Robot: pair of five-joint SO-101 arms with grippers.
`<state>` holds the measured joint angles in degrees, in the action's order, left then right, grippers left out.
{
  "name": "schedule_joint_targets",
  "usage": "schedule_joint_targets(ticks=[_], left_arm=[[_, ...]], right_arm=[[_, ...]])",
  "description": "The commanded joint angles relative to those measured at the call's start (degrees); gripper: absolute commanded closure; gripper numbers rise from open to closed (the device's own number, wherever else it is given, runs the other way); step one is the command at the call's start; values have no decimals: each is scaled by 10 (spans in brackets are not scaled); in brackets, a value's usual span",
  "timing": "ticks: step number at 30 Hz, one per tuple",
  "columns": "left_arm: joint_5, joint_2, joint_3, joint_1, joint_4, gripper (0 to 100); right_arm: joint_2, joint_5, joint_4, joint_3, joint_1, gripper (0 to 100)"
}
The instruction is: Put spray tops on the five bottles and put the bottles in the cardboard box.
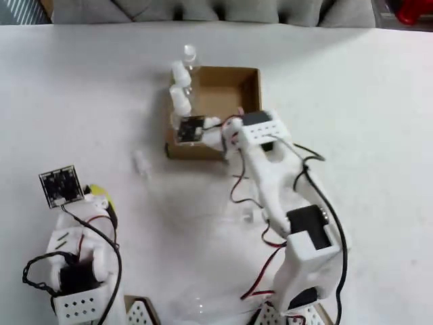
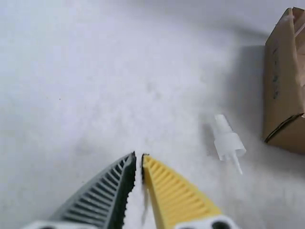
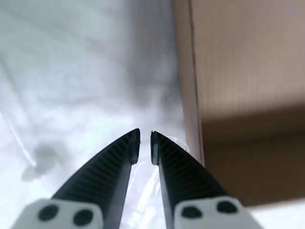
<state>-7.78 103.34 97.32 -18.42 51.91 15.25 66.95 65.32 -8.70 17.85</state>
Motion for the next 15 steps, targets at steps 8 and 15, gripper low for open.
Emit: schedule_joint_targets(ticks=[8,15], left_arm=[[-2,10,-4,8,-19,978],[-2,10,-4,8,-19,978]], right_arm=[[-75,43,52,27,-162,982],[-107,39,80,27,-194,973]])
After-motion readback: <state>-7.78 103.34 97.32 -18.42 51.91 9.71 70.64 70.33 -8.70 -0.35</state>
